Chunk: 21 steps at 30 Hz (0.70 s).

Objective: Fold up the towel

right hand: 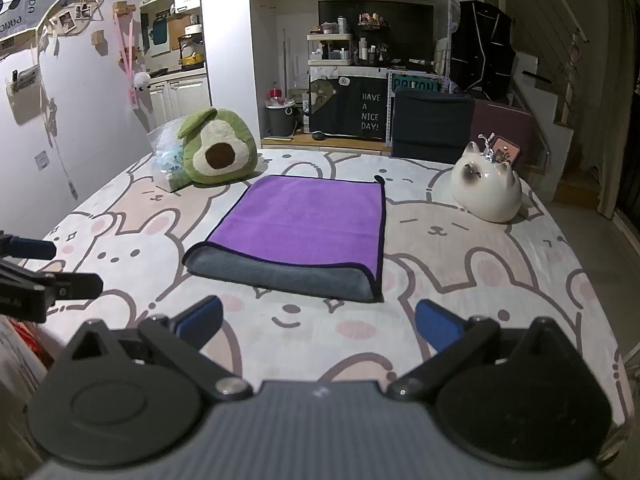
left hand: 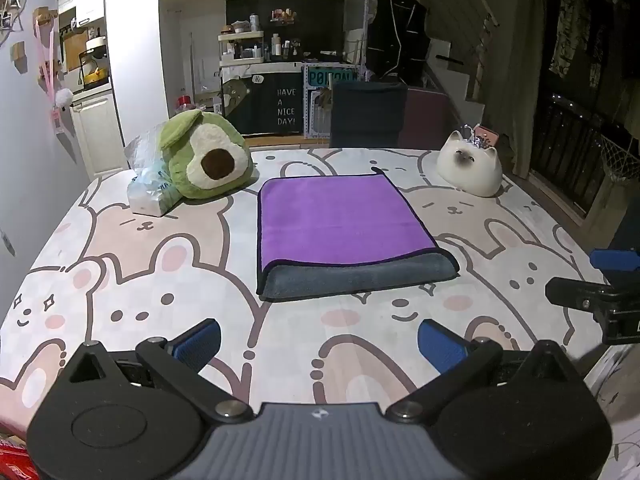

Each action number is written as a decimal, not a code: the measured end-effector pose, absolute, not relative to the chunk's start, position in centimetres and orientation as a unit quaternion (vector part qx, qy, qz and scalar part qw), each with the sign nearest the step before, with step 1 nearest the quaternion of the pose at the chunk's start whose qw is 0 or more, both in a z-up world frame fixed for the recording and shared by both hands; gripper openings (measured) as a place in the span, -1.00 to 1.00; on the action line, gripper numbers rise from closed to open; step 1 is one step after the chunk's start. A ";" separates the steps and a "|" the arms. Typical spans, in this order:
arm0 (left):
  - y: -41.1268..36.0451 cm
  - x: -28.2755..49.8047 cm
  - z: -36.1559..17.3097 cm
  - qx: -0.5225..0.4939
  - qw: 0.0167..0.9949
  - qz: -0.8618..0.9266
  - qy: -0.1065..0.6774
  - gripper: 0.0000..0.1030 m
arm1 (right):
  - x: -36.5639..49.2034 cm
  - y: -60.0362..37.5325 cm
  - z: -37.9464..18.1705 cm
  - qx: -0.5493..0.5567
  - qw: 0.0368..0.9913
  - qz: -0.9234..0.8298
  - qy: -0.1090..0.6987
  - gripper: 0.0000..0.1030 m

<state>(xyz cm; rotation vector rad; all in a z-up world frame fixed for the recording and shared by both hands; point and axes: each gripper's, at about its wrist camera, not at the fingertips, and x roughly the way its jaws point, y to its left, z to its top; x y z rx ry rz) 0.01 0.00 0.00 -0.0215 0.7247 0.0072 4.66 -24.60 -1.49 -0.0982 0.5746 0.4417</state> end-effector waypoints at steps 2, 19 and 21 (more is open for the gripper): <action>0.0 0.0 0.0 -0.010 0.935 0.004 0.354 1.00 | 4.7 -24.6 -1.5 -0.048 0.933 0.216 0.283 1.00; 0.0 0.0 0.0 -0.011 0.935 0.003 0.355 1.00 | 4.8 -24.5 -1.5 -0.047 0.933 0.216 0.282 1.00; 0.0 0.0 0.0 -0.010 0.935 0.003 0.355 1.00 | 4.8 -24.5 -1.5 -0.047 0.933 0.217 0.282 1.00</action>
